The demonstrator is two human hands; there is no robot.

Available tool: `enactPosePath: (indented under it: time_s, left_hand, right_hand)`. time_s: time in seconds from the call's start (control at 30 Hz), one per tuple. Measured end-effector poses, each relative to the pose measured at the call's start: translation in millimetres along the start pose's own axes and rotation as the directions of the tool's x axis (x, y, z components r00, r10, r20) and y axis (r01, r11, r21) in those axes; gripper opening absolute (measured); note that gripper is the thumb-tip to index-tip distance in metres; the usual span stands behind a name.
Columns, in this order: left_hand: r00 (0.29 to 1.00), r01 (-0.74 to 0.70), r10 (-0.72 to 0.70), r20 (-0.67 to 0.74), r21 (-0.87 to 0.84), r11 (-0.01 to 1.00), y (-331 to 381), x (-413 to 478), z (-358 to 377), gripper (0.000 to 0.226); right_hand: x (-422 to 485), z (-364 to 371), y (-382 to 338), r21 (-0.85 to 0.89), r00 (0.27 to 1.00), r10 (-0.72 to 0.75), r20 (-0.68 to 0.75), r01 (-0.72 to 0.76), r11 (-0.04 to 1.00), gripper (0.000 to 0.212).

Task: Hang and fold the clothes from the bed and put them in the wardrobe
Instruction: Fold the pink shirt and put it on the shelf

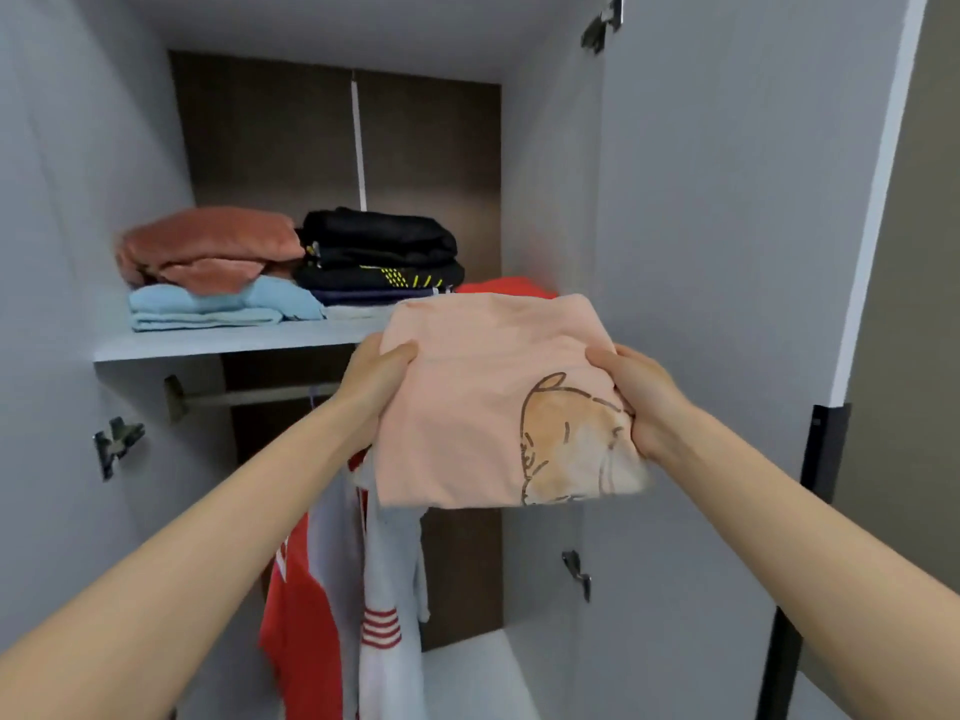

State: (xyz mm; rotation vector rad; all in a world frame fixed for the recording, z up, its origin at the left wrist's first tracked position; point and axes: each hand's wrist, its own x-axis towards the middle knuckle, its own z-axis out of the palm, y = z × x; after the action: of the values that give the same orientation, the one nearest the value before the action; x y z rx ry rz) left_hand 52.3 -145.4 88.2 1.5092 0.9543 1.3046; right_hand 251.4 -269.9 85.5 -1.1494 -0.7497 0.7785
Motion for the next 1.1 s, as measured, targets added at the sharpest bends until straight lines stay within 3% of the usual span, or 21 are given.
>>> enactPosePath:
  time_s: [0.2,0.37,0.47,0.63,0.77,0.9,1.0,1.1]
  left_hand:
    - [0.996,-0.06,0.06,-0.067,0.008,0.998,54,79,7,0.04]
    - [0.994,-0.085,0.088,-0.069,0.045,0.995,80,127,20,0.04]
    - [0.993,-0.094,0.097,-0.073,0.041,0.995,93,160,32,0.037]
    - [0.987,-0.139,0.153,-0.046,0.217,0.966,96,221,60,0.036]
    - [0.982,-0.182,0.187,0.011,0.284,0.941,90,280,89,0.031]
    - [0.979,-0.202,0.194,0.058,0.35,0.915,81,343,117,0.037]
    - [0.984,-0.176,0.147,0.101,0.417,0.892,75,388,137,0.041]
    - [0.982,-0.188,0.146,0.122,0.503,0.843,70,428,155,0.048]
  right_hand:
    - [89,32,-58,-0.03,0.992,-0.108,0.072,0.11,0.993,0.018]
    - [159,51,-89,-0.27,0.983,-0.181,0.033,0.184,0.945,0.03]
    - [207,61,-108,-0.382,0.969,-0.247,0.014,0.234,0.894,0.025]
    - [273,65,-127,-0.567,0.936,-0.351,-0.023,0.277,0.776,0.04]
    - [327,62,-128,-0.73,0.87,-0.492,-0.027,0.319,0.604,0.043]
    - [376,77,-121,-0.909,0.764,-0.645,-0.012,0.26,0.325,0.038]
    - [412,92,-114,-0.954,0.701,-0.712,0.042,0.239,0.179,0.023]
    - [448,103,-108,-0.974,0.691,-0.717,0.086,0.21,0.086,0.019]
